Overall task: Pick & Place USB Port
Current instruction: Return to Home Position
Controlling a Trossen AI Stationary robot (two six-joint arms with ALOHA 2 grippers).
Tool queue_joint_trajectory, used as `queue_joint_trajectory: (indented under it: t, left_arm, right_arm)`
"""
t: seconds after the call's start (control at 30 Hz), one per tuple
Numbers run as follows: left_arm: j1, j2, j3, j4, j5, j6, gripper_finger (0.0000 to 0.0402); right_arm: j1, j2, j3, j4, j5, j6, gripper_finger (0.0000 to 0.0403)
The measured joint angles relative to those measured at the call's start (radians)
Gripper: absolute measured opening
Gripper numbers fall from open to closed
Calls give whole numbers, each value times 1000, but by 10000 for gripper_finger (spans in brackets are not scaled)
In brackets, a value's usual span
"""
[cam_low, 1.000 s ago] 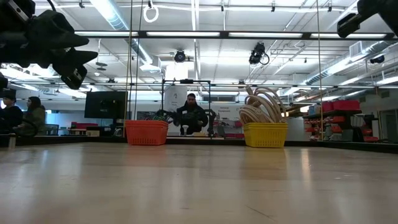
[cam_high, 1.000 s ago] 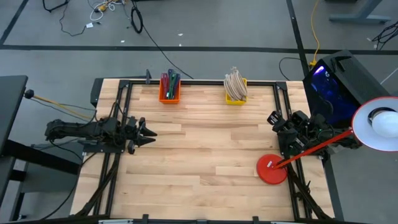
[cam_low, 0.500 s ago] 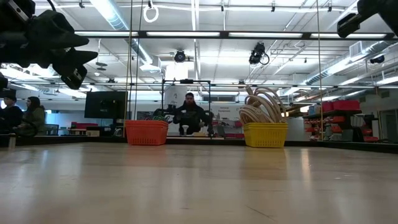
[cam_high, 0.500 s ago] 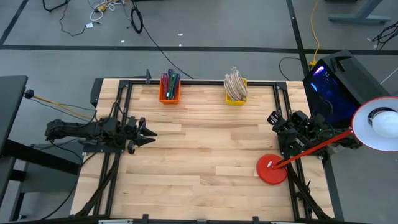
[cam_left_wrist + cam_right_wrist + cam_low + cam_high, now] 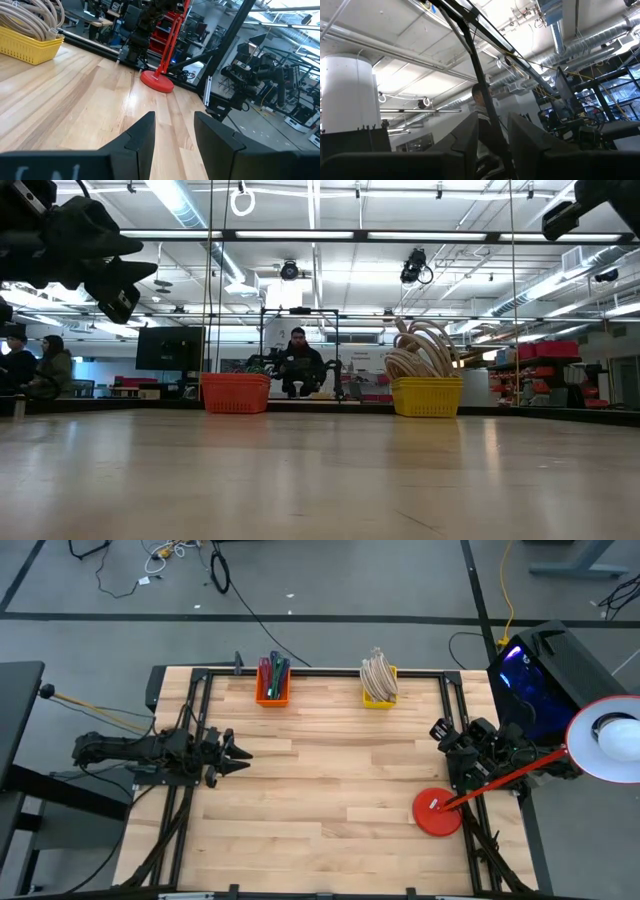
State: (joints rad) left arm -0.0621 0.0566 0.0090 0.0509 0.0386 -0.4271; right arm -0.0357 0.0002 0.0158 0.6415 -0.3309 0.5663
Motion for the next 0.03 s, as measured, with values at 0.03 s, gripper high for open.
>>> queue_joint_trajectory:
  t: [0.03]
  left_arm:
    - [0, 0, 0, 0, 0, 0, 142]
  right_arm:
    - [0, 0, 0, 0, 0, 0, 105]
